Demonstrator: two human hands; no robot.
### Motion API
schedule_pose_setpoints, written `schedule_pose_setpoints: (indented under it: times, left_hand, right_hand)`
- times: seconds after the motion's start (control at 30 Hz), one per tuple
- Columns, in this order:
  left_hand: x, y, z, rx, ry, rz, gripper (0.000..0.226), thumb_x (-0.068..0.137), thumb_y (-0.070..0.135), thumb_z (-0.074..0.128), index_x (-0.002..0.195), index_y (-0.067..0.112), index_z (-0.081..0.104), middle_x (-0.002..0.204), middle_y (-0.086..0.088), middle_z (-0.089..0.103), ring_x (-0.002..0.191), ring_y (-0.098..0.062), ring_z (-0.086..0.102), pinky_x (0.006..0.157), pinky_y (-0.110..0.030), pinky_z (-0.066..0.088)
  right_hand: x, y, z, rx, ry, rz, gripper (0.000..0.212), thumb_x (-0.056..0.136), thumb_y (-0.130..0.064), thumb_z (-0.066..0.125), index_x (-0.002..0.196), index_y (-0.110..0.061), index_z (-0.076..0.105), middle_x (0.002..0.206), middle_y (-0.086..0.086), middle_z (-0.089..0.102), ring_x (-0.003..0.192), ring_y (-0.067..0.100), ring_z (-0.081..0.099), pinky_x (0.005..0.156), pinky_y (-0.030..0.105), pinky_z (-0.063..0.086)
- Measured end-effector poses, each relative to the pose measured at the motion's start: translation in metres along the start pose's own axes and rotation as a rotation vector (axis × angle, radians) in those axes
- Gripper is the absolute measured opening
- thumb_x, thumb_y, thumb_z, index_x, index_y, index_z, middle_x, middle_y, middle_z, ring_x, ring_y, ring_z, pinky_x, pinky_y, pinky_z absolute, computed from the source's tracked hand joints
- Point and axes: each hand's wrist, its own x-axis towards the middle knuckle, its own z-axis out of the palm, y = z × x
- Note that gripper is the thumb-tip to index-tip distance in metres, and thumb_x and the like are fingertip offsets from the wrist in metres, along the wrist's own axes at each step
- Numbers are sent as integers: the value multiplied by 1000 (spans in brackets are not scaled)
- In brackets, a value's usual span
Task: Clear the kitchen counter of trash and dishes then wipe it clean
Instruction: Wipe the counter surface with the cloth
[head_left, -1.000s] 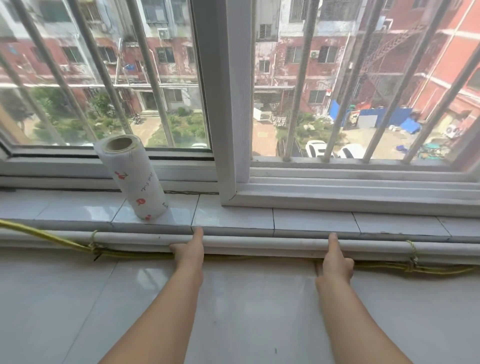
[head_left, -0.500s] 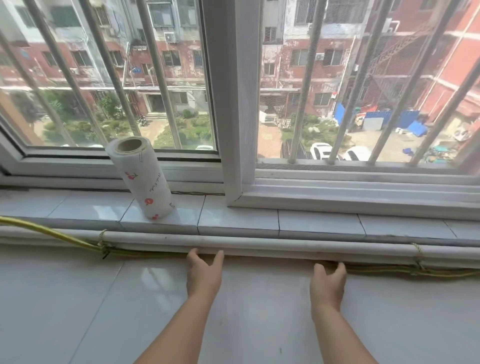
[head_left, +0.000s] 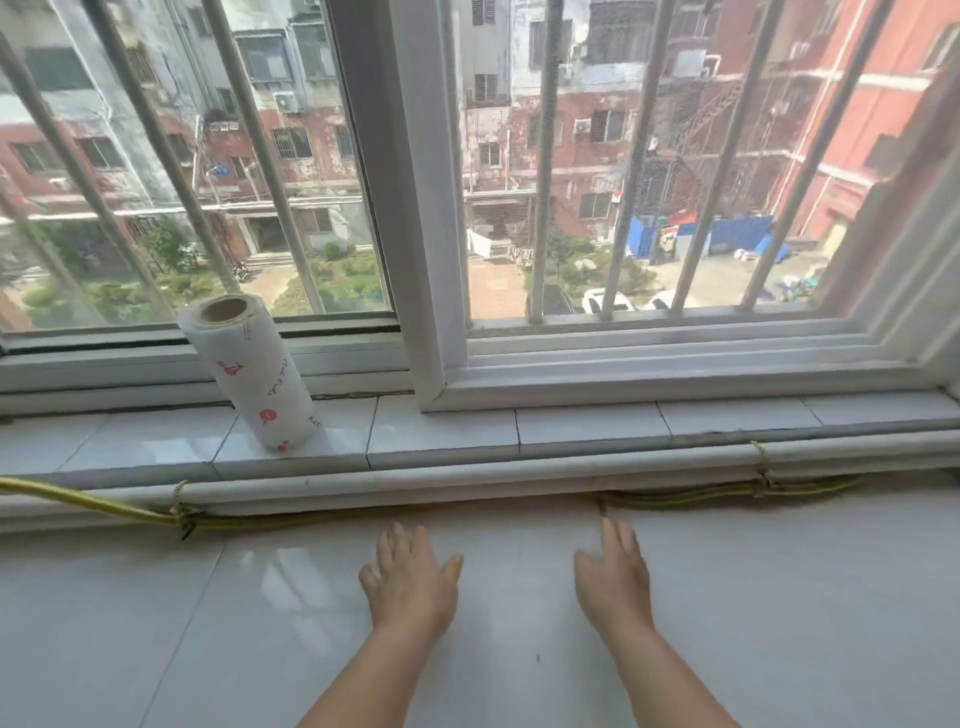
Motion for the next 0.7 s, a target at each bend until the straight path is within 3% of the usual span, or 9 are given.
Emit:
schedule_pose_setpoints:
  times: [0.17,0.7]
  left_hand:
    - [-23,1,6,8,-39,101,64,99,49,29,153,18,13,162,-4,-1,149,-22,-4,118,-46,8]
    - [-104,-1,24,76,-131,390,61,100,48,26,152,19,12,162,-5,-4,149,-24,-7,118,-49,5]
  right_hand:
    - [-37,7,-5,-85,-35,21,56,98,-20,35,151,-14,17,162,2,4,149,17,1,120,31,6]
    - [-141,44,-43,-183,80,171,54,99,-24,34,151,-17,19,161,3,4,149,19,2,119,36,8]
